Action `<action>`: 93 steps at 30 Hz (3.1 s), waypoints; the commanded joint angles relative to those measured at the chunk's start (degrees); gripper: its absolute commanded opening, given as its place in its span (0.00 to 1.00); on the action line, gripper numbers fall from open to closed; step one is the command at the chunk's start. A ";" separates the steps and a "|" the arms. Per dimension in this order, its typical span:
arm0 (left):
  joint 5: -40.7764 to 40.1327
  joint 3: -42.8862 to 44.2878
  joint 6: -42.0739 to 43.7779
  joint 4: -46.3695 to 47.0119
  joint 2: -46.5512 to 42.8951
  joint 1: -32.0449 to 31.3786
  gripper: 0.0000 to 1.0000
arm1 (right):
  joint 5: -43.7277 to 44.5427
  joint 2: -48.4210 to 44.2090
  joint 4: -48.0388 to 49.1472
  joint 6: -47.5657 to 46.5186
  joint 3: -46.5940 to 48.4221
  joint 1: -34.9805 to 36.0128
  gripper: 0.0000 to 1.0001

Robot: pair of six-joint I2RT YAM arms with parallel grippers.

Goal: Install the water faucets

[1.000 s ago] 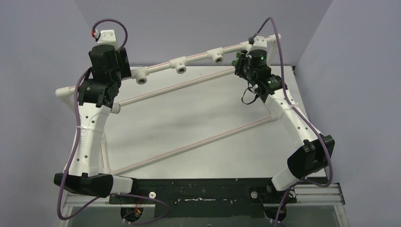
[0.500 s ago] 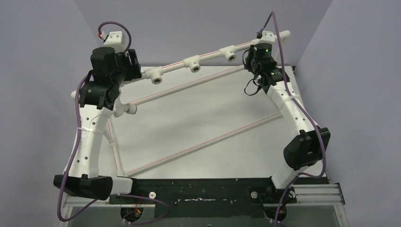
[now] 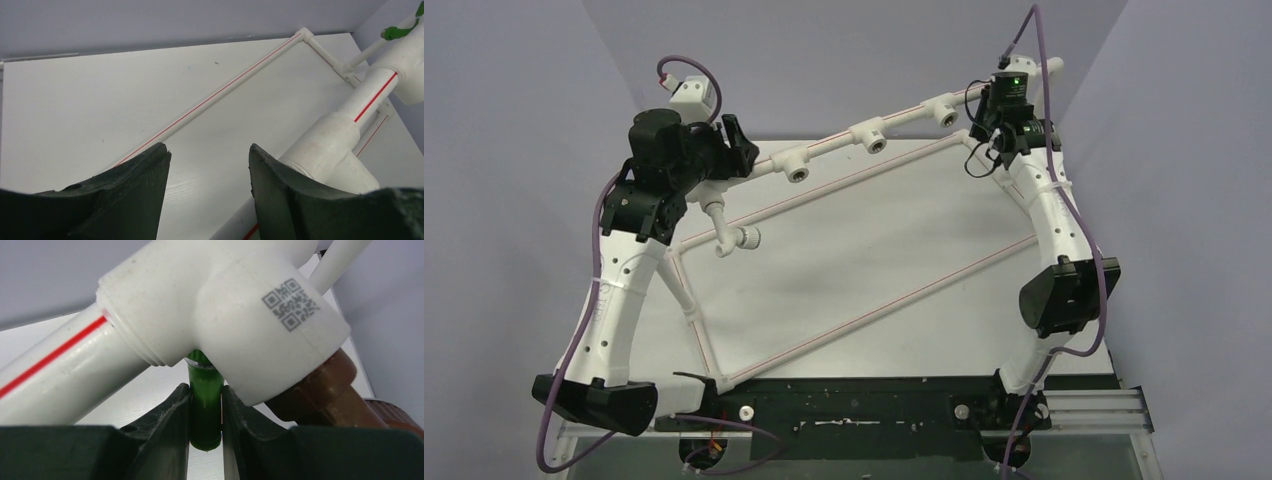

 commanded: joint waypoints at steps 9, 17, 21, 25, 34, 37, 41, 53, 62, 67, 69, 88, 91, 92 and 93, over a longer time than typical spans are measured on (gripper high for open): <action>-3.09 -0.34 -1.81 -2.18 -0.43 -1.55 0.61 | -3.12 -9.79 12.02 2.91 -16.32 -3.01 0.00; -8.07 2.72 -1.15 -2.74 0.20 -1.27 0.62 | -5.13 -19.47 16.67 3.96 -27.99 1.80 0.00; -10.44 4.56 -0.24 -3.50 0.87 -1.34 0.62 | -7.22 -23.62 16.91 5.00 -31.18 3.93 0.00; -15.21 7.23 1.00 -3.82 0.60 -1.33 0.64 | -9.29 -29.08 18.86 5.73 -36.45 6.37 0.00; -29.37 8.12 4.43 1.04 -3.07 -1.21 0.65 | -19.17 -38.85 25.01 6.75 -46.57 14.02 0.00; -32.69 6.39 6.23 2.88 -3.62 -1.20 0.65 | -20.99 -40.57 26.37 6.31 -48.34 17.37 0.00; -33.45 1.39 6.74 5.21 -4.76 -0.20 0.65 | -26.48 -44.31 30.01 6.59 -51.44 20.70 0.00; -31.82 -11.73 4.78 12.35 -6.30 5.57 0.65 | -33.10 -53.19 41.50 7.78 -59.99 28.87 0.00; -29.68 -22.07 3.77 16.39 -12.22 5.84 0.65 | -28.43 -54.66 45.28 5.96 -61.14 34.12 0.00; -28.85 -27.42 3.25 20.20 -15.18 5.85 0.66 | -21.95 -55.57 50.68 2.59 -63.39 38.62 0.00; -28.87 -28.83 3.36 21.26 -15.67 5.82 0.66 | -19.32 -55.45 52.78 0.47 -63.90 40.67 0.00; -28.01 -37.82 -0.40 27.70 -14.52 5.86 0.66 | 19.02 -44.56 76.77 -34.38 -63.60 64.69 0.00; -27.90 -38.94 -1.19 28.71 -15.04 5.87 0.66 | 21.28 -42.58 81.02 -37.67 -63.60 65.74 0.00; -27.89 -39.11 -1.27 28.93 -15.05 5.86 0.66 | 21.67 -41.81 81.85 -38.50 -63.31 66.00 0.00; -27.90 -39.30 -1.28 29.20 -14.94 5.92 0.66 | 21.99 -41.06 82.26 -39.18 -62.72 66.19 0.00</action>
